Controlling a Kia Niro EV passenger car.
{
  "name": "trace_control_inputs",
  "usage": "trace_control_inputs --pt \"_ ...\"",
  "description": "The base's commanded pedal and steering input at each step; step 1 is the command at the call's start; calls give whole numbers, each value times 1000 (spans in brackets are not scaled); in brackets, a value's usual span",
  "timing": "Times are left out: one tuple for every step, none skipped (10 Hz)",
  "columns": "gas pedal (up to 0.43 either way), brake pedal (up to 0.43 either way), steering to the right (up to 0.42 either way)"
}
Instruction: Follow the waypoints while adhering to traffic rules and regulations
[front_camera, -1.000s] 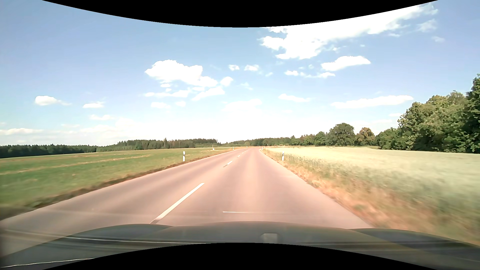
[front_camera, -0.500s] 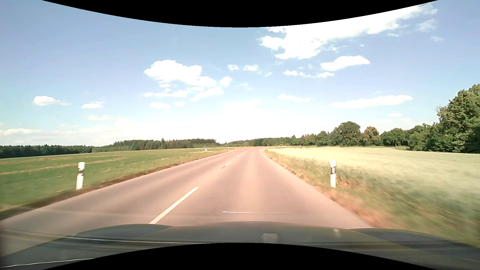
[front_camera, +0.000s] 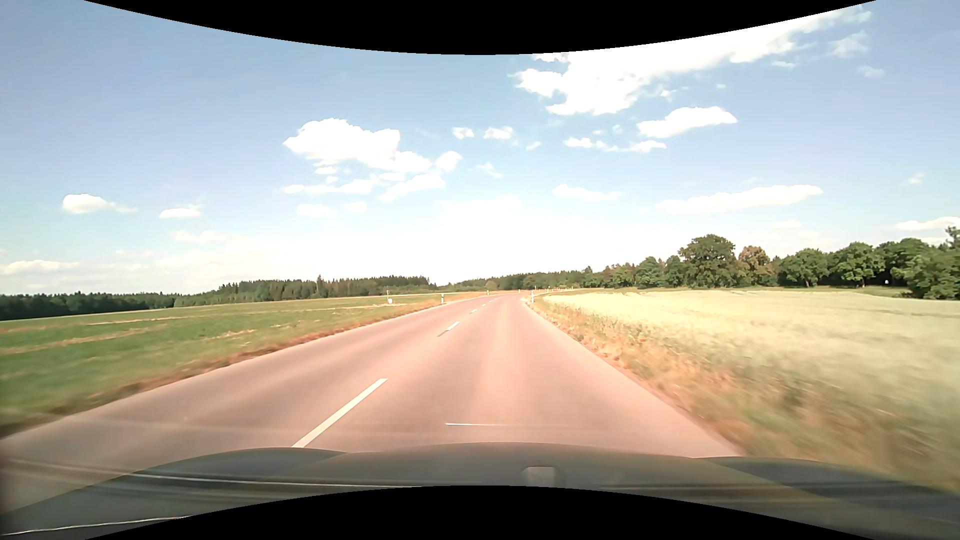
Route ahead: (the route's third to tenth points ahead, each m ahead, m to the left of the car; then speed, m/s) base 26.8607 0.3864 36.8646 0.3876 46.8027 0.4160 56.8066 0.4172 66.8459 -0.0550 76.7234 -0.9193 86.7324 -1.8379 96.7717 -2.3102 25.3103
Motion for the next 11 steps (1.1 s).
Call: trace_control_inputs --pt "118 6 2" --pt "118 6 1" --pt "118 6 2" --pt "118 6 1" --pt "118 6 -2" --pt "118 6 -2" --pt "118 6 -1" --pt "118 6 0" --pt "118 6 1" --pt "118 6 1" --pt "118 6 1"
